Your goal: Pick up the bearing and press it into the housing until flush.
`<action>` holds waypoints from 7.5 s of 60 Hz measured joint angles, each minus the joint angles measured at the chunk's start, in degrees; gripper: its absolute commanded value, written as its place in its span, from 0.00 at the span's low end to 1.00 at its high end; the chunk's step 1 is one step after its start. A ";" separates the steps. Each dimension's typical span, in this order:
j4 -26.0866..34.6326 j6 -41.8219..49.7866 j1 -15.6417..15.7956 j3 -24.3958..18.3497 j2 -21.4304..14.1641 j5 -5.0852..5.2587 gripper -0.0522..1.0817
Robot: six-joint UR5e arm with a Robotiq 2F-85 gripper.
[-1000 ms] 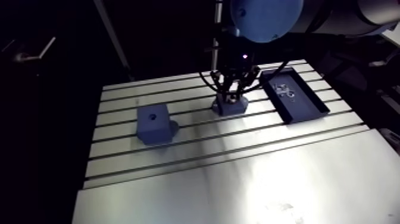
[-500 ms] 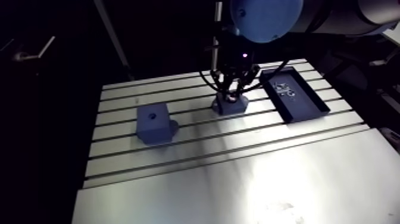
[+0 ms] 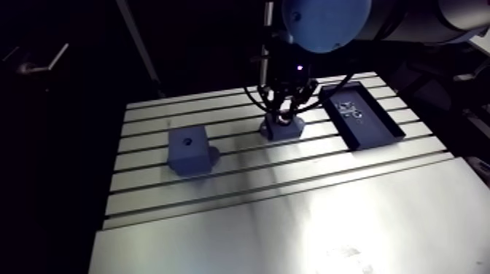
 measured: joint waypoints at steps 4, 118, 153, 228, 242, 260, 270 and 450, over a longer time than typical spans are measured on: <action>0.04 -0.02 -0.01 0.00 -0.01 0.00 0.55; 0.38 -0.44 -0.41 0.46 -0.28 -0.03 0.55; 0.53 -1.15 -0.42 -0.21 -1.33 -0.06 0.06; 4.09 0.73 -0.44 -1.11 -2.77 0.12 1.00; 3.15 0.76 -0.47 -0.98 -1.93 0.66 1.00; 2.19 0.78 -0.48 -0.56 -1.31 0.91 1.00; 1.85 0.71 -0.51 -0.48 -1.18 0.90 1.00; 0.27 -0.08 -0.71 0.33 -0.22 0.82 1.00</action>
